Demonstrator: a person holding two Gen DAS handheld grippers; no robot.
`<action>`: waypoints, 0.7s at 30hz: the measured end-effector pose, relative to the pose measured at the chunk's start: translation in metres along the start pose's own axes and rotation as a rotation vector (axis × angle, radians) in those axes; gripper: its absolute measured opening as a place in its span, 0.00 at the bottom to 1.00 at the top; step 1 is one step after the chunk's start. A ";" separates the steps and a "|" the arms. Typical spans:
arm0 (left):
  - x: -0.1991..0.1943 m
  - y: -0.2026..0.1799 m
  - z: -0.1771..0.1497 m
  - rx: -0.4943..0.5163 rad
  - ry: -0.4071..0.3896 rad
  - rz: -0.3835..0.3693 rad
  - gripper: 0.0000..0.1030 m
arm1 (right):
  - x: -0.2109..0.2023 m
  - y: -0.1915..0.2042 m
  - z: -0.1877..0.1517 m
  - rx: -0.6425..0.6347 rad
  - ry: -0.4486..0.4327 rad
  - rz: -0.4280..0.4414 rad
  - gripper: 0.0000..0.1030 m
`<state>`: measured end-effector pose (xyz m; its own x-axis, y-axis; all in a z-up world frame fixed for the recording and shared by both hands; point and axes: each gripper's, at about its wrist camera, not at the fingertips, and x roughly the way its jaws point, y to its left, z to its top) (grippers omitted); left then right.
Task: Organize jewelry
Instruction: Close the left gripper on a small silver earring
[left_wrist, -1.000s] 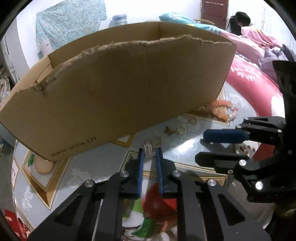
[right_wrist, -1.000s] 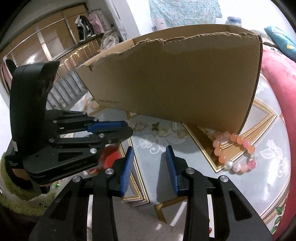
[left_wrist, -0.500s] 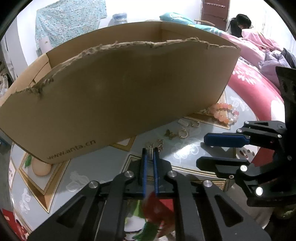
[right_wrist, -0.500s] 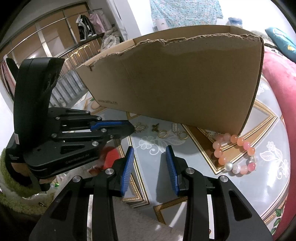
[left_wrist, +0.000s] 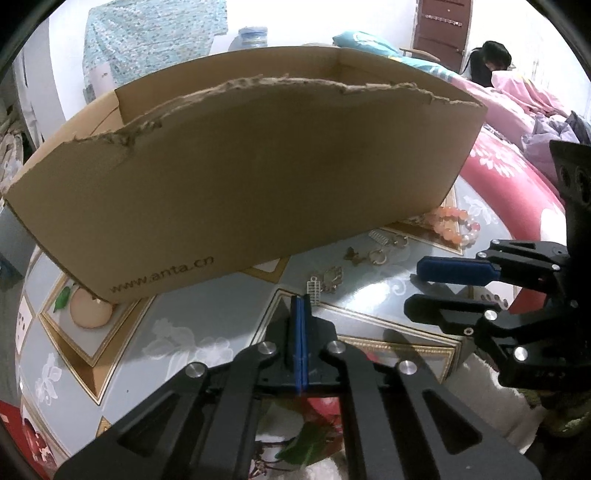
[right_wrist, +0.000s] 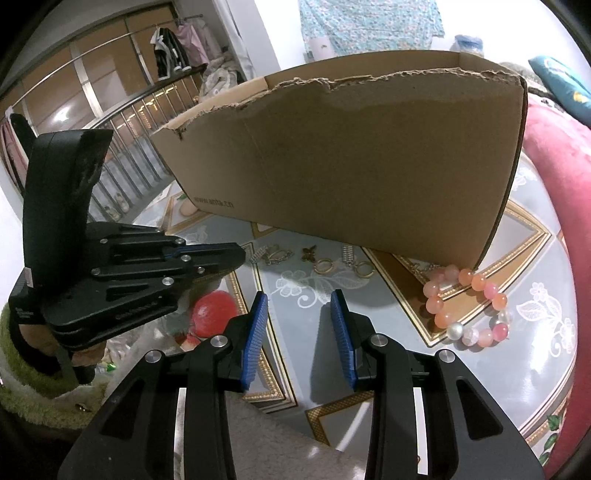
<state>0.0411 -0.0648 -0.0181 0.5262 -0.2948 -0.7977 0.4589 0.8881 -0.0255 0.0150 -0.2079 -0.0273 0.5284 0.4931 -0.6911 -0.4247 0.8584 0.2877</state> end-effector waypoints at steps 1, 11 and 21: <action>-0.002 0.001 0.000 -0.003 -0.004 0.000 0.00 | 0.001 0.001 0.001 0.000 0.001 0.000 0.32; 0.008 -0.008 0.009 0.053 0.010 -0.012 0.18 | 0.006 0.004 0.001 -0.003 0.005 0.002 0.32; 0.012 -0.008 0.012 0.070 0.010 -0.026 0.07 | 0.006 0.002 0.001 0.005 -0.001 0.005 0.32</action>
<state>0.0525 -0.0803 -0.0202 0.5060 -0.3136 -0.8035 0.5213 0.8533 -0.0048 0.0180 -0.2034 -0.0306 0.5270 0.4977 -0.6889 -0.4238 0.8565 0.2945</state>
